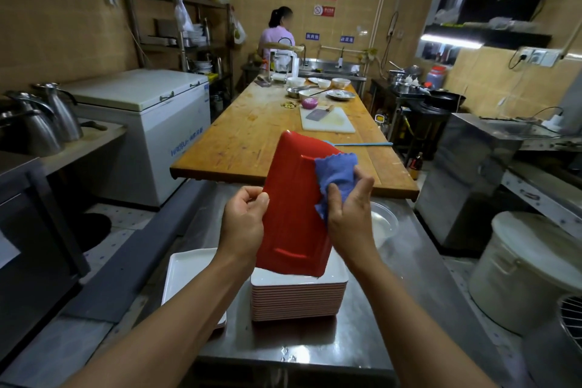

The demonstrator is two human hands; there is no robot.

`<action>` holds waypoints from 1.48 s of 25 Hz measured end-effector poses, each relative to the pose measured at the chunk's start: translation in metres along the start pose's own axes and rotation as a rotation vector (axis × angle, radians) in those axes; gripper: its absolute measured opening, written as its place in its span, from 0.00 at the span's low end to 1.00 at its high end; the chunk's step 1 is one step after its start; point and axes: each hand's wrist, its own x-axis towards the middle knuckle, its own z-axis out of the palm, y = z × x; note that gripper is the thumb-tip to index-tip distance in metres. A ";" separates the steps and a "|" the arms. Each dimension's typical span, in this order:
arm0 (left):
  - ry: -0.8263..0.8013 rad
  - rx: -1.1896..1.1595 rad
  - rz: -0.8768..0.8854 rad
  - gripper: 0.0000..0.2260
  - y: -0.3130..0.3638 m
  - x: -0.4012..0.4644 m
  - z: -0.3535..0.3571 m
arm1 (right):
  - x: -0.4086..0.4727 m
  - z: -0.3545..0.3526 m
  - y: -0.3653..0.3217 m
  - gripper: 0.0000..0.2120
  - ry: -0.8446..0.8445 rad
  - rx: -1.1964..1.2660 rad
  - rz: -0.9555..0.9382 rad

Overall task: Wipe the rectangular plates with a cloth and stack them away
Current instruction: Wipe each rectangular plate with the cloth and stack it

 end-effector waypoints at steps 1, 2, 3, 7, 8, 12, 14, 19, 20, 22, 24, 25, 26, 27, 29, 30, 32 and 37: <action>0.021 -0.060 -0.024 0.07 0.001 0.002 0.002 | -0.009 0.003 0.001 0.20 -0.026 0.018 0.027; 0.038 -0.100 -0.037 0.07 0.003 0.004 0.004 | -0.018 0.006 0.001 0.19 -0.043 0.048 0.049; 0.050 -0.117 -0.042 0.07 0.003 0.007 0.005 | -0.025 0.007 0.001 0.17 -0.050 0.100 0.073; -0.013 -0.212 -0.182 0.07 -0.004 0.005 0.004 | -0.021 -0.004 -0.002 0.19 -0.018 0.367 0.213; -0.063 -0.217 -0.224 0.07 -0.006 0.004 0.002 | -0.017 -0.008 -0.003 0.20 -0.012 0.383 0.234; -0.197 0.065 -0.159 0.15 0.007 0.015 -0.012 | -0.002 -0.023 -0.001 0.21 -0.082 0.284 0.205; -0.195 0.292 0.023 0.32 0.023 0.029 -0.017 | 0.003 -0.028 0.000 0.21 -0.147 0.192 0.183; -0.397 0.798 0.261 0.39 0.056 0.061 -0.007 | 0.012 -0.036 -0.006 0.23 -0.347 0.060 0.084; -0.471 0.756 0.200 0.34 0.059 0.065 -0.007 | 0.013 -0.037 -0.008 0.24 -0.377 0.057 0.060; -0.590 0.590 0.075 0.24 0.060 0.067 -0.011 | 0.016 -0.041 -0.014 0.23 -0.418 0.053 0.035; -0.604 0.448 0.007 0.22 0.057 0.064 -0.017 | 0.019 -0.043 -0.020 0.22 -0.437 0.002 -0.018; -0.591 0.394 -0.010 0.22 0.054 0.062 -0.018 | 0.021 -0.043 -0.023 0.22 -0.442 -0.051 -0.065; -0.577 0.354 -0.013 0.22 0.052 0.060 -0.018 | 0.022 -0.041 -0.026 0.21 -0.437 -0.120 -0.126; -0.565 0.328 -0.010 0.19 0.049 0.058 -0.017 | 0.023 -0.037 -0.029 0.21 -0.422 -0.186 -0.193; -0.539 0.279 0.003 0.13 0.045 0.053 -0.014 | 0.024 -0.026 -0.036 0.19 -0.363 -0.289 -0.318; -0.516 0.256 0.000 0.10 0.044 0.051 -0.013 | 0.024 -0.021 -0.039 0.18 -0.333 -0.331 -0.370; -0.450 0.225 -0.028 0.09 0.042 0.050 -0.016 | 0.022 -0.017 -0.037 0.17 -0.305 -0.418 -0.464; -0.308 0.088 -0.194 0.15 0.038 0.043 -0.038 | 0.015 -0.038 0.004 0.16 -0.283 -0.513 -0.404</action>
